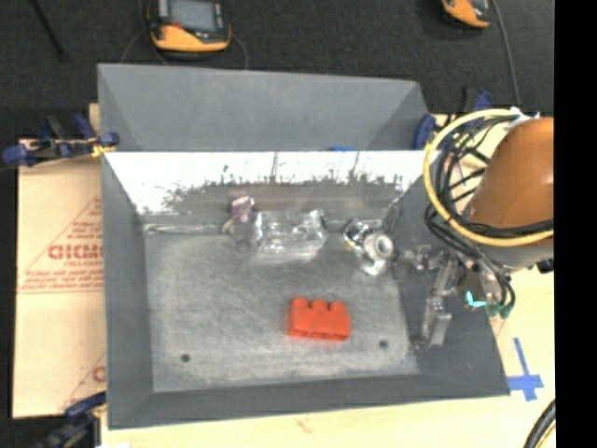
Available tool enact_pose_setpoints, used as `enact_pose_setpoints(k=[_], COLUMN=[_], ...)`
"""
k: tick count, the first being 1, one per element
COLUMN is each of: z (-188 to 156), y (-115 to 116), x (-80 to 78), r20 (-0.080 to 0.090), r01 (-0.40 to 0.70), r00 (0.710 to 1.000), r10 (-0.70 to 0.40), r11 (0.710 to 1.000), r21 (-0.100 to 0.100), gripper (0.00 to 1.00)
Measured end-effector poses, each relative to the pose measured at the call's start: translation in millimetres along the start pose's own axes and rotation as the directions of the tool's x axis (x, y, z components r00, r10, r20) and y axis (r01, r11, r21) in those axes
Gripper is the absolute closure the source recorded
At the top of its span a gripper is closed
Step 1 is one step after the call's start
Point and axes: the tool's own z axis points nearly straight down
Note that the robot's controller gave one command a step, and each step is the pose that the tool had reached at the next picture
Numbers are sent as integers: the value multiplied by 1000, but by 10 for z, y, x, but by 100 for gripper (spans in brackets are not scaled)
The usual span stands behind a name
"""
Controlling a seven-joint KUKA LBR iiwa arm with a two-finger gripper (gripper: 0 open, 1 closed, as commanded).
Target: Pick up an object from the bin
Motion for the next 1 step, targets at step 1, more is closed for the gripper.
enact_pose_setpoints(k=[1], z=[1693], y=[982], x=[-255], r20=[14], r01=[-101], r00=[995], r10=[101], r11=[995], r21=[-4], gripper=[0])
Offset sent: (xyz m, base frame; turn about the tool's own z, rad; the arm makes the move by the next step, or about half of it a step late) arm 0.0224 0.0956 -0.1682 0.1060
